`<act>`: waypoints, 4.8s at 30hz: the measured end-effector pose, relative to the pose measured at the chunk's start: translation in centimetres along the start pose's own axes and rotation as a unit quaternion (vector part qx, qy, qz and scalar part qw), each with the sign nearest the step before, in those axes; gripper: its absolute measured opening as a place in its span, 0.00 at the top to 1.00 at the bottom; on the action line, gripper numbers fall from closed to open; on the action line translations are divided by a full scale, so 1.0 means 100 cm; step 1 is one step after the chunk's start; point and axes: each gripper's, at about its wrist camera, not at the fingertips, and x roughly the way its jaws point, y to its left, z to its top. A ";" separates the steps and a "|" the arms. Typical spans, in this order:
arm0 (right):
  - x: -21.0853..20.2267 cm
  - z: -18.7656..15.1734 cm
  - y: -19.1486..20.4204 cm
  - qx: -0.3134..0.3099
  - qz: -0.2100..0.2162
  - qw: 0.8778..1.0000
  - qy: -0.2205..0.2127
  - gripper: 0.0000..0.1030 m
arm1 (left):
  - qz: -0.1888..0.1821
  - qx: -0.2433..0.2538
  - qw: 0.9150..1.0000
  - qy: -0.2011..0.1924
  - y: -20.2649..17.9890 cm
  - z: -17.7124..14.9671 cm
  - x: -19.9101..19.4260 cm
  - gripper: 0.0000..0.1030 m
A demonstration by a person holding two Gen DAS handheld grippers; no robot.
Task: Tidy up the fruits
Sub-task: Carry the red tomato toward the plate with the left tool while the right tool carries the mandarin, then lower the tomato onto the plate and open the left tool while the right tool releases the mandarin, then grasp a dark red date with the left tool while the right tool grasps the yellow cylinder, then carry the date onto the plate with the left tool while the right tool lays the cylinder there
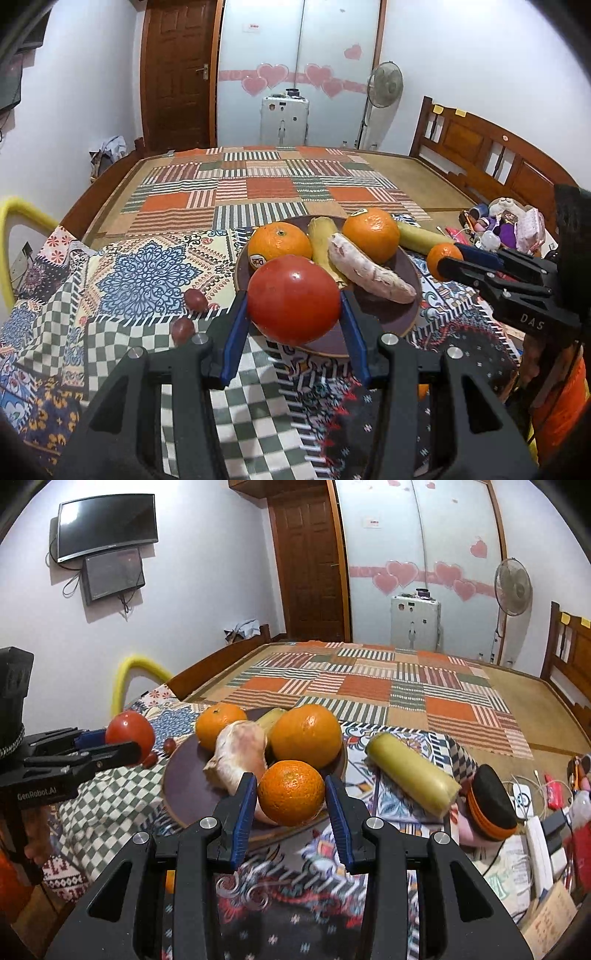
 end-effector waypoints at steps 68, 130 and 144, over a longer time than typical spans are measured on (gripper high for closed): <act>0.017 0.008 -0.053 -0.026 -0.080 0.995 0.049 0.50 | 0.055 -0.029 0.993 0.098 0.084 -0.027 0.055 0.71; 0.036 -0.013 -0.034 -0.024 -0.034 0.990 0.135 0.67 | 0.001 0.032 0.999 0.040 0.015 -0.025 0.009 0.82; -0.005 -0.006 -0.030 0.005 -0.015 0.998 0.066 0.67 | -0.021 0.045 0.998 0.029 -0.011 -0.008 0.012 0.82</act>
